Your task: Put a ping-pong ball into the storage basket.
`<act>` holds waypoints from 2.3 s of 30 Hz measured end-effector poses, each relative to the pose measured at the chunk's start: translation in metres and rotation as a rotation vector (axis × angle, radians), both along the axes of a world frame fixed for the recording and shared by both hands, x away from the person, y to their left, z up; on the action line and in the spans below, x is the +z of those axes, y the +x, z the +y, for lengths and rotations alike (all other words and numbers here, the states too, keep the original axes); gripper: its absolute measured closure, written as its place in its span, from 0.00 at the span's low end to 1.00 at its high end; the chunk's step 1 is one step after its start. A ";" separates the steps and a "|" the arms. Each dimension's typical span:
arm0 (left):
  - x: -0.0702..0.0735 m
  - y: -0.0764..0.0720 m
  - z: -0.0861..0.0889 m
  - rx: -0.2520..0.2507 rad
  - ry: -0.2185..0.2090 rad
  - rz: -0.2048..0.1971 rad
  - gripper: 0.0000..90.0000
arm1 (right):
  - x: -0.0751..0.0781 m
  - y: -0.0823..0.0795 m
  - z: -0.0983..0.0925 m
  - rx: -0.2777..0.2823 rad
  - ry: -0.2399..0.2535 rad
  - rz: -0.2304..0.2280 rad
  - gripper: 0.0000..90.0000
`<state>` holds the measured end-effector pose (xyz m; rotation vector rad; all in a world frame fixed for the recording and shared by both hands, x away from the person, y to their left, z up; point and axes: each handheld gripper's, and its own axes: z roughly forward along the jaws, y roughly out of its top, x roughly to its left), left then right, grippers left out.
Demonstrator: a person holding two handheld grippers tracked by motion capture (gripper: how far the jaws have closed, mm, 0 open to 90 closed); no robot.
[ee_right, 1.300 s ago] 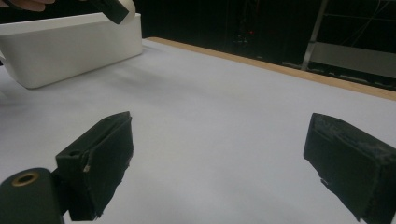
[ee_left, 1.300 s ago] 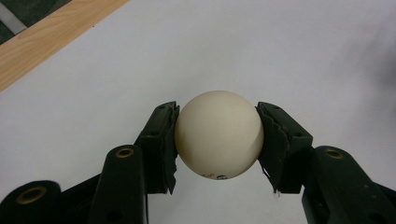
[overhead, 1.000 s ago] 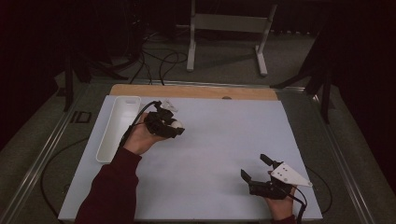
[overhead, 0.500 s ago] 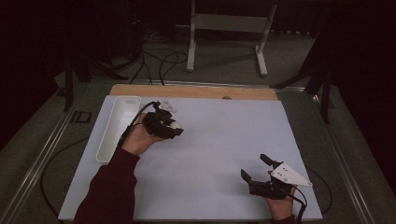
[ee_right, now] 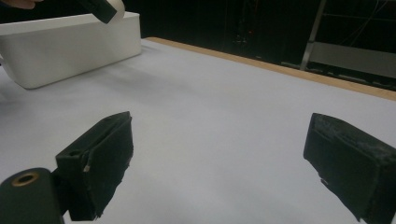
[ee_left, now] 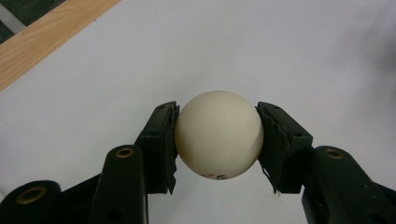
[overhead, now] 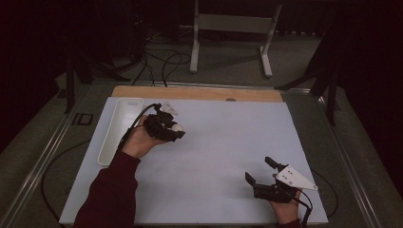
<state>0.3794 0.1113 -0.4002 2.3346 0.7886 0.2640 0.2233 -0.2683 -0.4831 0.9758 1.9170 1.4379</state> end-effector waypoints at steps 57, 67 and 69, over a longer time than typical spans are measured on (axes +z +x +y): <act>-0.009 -0.008 0.015 -0.007 -0.004 0.019 0.57 | -0.001 0.001 0.001 0.003 -0.006 0.005 0.09; -0.012 -0.008 0.018 -0.001 -0.005 0.025 0.57 | -0.002 0.001 0.002 0.010 -0.013 0.011 0.09; -0.013 -0.009 0.019 0.001 -0.008 0.027 0.57 | -0.002 0.001 0.002 0.010 -0.015 0.010 0.09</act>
